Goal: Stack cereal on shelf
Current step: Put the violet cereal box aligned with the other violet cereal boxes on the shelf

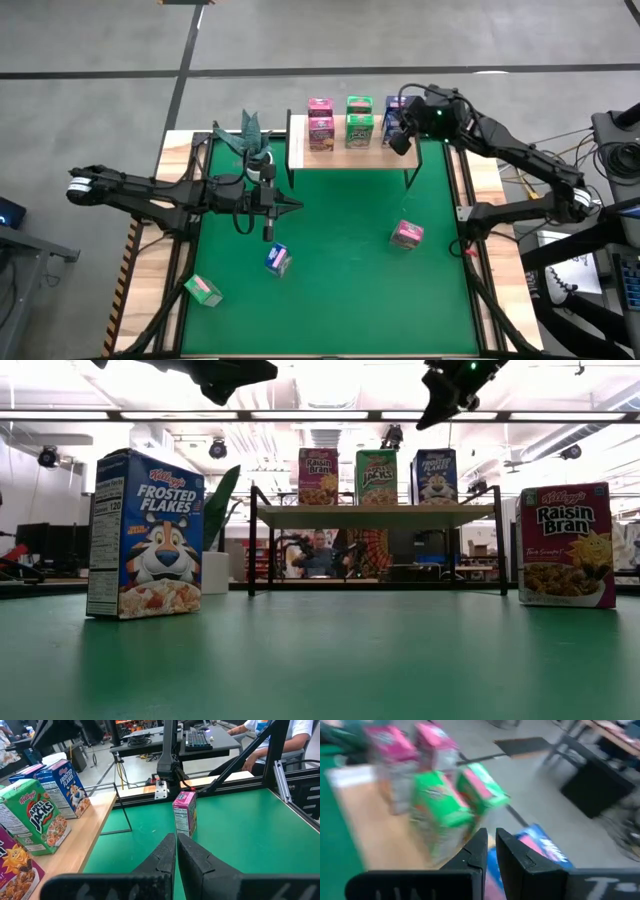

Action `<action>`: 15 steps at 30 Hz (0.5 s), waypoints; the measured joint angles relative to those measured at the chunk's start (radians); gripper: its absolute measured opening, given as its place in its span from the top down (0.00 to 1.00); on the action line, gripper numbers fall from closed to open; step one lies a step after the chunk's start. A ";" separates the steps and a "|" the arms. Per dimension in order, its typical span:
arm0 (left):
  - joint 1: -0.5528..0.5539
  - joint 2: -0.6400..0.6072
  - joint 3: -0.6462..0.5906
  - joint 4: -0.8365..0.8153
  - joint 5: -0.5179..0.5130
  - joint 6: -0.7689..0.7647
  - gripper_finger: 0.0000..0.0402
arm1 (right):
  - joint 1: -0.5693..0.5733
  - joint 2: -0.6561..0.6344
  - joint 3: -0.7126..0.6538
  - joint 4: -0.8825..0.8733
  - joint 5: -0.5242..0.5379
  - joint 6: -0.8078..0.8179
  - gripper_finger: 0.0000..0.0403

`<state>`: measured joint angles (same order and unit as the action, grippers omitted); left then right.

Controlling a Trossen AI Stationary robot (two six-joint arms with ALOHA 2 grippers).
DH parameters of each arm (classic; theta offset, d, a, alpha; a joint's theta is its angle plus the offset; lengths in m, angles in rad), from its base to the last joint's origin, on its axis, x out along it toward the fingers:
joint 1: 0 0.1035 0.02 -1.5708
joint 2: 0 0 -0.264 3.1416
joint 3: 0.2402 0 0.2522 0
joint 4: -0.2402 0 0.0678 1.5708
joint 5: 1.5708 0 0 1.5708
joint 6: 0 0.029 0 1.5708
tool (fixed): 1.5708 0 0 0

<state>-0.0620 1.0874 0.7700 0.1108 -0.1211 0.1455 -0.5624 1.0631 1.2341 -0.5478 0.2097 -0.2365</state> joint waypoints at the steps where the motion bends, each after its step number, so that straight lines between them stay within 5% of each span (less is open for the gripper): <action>1: 0.000 0.000 0.000 0.000 0.000 0.000 1.00 | 0.008 -0.004 0.007 -0.009 -0.020 0.006 0.93; 7: 0.000 0.000 0.000 0.000 0.000 -0.001 1.00 | 0.107 -0.063 0.003 -0.032 -0.150 0.061 0.93; 15: 0.000 0.000 0.000 0.000 0.000 -0.034 1.00 | 0.326 -0.162 -0.144 0.029 -0.158 0.166 0.93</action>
<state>-0.0622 1.0874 0.7700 0.1108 -0.1211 0.1115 -0.2365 0.9012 1.0901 -0.5186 0.0517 -0.0701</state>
